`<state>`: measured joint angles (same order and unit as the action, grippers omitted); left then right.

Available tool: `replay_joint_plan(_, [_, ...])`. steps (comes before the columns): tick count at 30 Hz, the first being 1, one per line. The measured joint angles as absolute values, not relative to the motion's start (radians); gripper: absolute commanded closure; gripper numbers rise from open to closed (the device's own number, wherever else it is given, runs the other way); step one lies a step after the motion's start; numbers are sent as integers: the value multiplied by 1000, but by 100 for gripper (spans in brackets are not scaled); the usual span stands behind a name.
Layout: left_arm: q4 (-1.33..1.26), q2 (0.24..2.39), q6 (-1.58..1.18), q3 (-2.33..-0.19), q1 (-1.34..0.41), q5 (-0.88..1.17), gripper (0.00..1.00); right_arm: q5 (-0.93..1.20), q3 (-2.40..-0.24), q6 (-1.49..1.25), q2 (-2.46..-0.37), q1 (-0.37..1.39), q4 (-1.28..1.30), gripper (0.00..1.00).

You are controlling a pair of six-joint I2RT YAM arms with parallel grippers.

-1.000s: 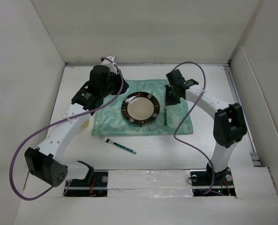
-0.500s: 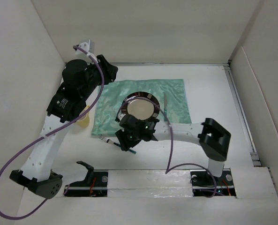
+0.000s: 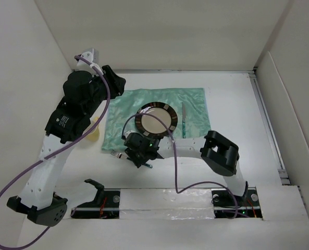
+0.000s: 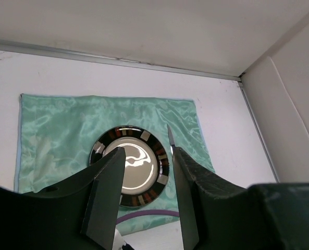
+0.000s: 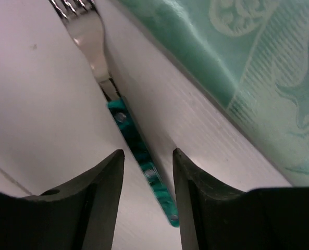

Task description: Set the dinner table for one person

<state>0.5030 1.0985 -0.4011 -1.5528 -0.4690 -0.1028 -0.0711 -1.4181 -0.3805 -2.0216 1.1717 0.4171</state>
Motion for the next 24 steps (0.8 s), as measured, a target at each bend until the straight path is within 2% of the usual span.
replay_joint_plan(2, [506, 1093, -401, -1553, -469, -110, 62, -90, -1434, -370, -2037, 1191, 413, 60])
replay_joint_plan(3, [507, 1091, -401, -1553, -469, -112, 62, -104, -1436, -361, -2041, 1205, 411, 69])
replay_joint_plan(4, [507, 1090, -401, -1553, -469, -115, 62, -118, -1438, -356, -2043, 1219, 410, 79])
replay_joint_plan(5, [506, 1089, -401, -1553, -469, -117, 62, -133, -1439, -355, -2046, 1234, 410, 99])
replay_joint_plan(12, [507, 1088, -400, -1553, -469, -145, 59, -176, -1449, -354, -2029, 1303, 475, 100])
replay_joint_plan(17, [513, 1090, -390, -1576, -469, -212, 54, -137, -1484, -345, -1895, 1282, 598, 100])
replay_joint_plan(21, [505, 1085, -379, -1575, -469, -270, 54, -113, -1628, -390, -1810, 1192, 604, 100])
replay_joint_plan(24, [497, 1077, -384, -1528, -469, -314, 55, -137, -1784, -485, -1859, 1099, 589, 100])
